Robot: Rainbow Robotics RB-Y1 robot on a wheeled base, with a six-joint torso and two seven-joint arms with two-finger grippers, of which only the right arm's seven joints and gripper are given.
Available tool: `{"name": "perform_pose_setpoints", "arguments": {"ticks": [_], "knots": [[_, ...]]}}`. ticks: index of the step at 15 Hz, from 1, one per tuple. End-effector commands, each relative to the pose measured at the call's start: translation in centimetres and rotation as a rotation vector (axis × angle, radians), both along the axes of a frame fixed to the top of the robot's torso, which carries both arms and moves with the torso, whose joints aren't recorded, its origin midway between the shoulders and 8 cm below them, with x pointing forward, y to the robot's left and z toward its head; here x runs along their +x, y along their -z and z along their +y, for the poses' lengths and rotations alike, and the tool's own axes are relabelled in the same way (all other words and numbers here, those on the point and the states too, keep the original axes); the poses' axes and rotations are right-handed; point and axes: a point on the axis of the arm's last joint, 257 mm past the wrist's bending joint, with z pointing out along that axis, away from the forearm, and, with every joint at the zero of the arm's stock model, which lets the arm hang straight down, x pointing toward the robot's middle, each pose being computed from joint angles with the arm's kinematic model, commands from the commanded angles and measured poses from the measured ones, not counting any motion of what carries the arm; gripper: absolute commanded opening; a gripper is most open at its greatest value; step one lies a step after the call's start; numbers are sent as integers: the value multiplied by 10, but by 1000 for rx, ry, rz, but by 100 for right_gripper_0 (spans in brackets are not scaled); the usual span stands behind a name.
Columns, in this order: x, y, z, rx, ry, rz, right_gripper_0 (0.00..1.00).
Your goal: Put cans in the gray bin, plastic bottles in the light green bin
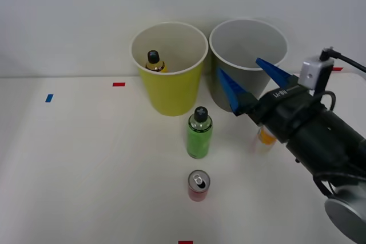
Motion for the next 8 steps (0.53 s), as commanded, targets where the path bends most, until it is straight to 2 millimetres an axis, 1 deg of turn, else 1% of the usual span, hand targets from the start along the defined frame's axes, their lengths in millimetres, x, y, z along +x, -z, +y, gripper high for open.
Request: {"name": "perform_pose_setpoints", "arguments": {"ticks": [1,3,7,8], "knots": [[-43,23,-47,-138,149,3,100],[-58,48,-74,-211,240,29,100],[-80,90,-109,-320,350,110,100],[-92,107,-120,-349,373,155,100]]}}
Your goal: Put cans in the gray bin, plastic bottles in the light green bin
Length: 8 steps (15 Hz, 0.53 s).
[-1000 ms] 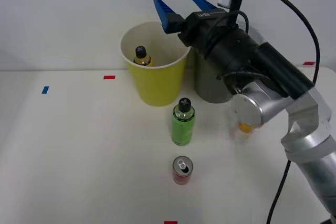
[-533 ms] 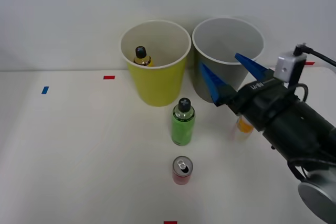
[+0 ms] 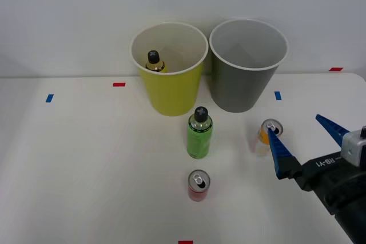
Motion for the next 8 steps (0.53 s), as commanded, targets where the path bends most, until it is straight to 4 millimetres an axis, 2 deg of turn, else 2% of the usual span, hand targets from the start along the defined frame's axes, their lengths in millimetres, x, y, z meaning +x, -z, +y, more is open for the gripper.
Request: {"name": "perform_pose_setpoints", "arguments": {"ticks": [1,4,5,8], "knots": [[-29,36,-28,-51,81,90,100],[-61,64,-56,-57,174,173,100],[-67,68,-62,-78,189,182,100],[-93,85,-89,-228,255,233,100]]}}
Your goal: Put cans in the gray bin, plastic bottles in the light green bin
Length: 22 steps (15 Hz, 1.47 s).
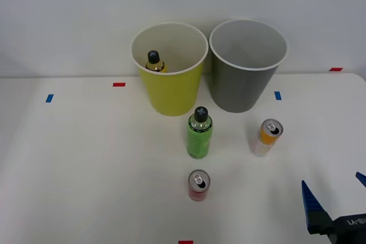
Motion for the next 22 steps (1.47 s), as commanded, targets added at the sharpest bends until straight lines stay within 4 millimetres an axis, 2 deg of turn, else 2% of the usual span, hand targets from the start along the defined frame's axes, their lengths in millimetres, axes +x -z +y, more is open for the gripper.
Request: {"name": "perform_pose_setpoints", "arguments": {"ticks": [1,3,5,7,8,10,12,16,20,22], "knots": [[-23,14,-26,-81,67,54,100],[-32,20,-38,-116,108,73,100],[-42,38,-55,-189,148,109,100],[-46,41,-61,-180,166,105,100],[-48,45,-61,-158,165,100,100],[-59,51,-52,14,145,27,100],[-75,49,-48,139,107,-77,100],[-96,43,-39,166,50,-115,100],[-126,57,-38,265,31,-161,100],[-137,55,-33,320,4,-209,100]]}}
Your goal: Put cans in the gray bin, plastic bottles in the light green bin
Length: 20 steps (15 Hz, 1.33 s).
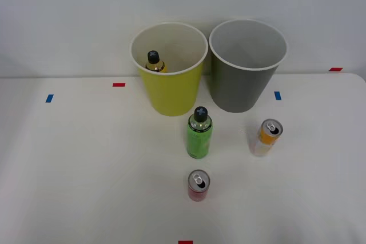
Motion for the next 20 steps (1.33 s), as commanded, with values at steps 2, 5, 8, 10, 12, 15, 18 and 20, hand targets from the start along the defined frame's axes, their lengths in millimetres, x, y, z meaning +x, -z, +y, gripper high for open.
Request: {"name": "perform_pose_setpoints", "arguments": {"ticks": [2,5,8,10,12,15,18,20], "knots": [[-18,-4,10,149,-42,-76,100],[-22,-9,19,213,-82,-87,100],[-15,-3,37,141,-175,-75,100],[-2,-3,48,20,-280,-93,100],[6,-7,41,-29,-302,-105,100],[10,-6,28,-65,-313,-89,100],[11,0,29,-67,-302,-72,100],[14,-1,30,-79,-315,-79,100]]}}
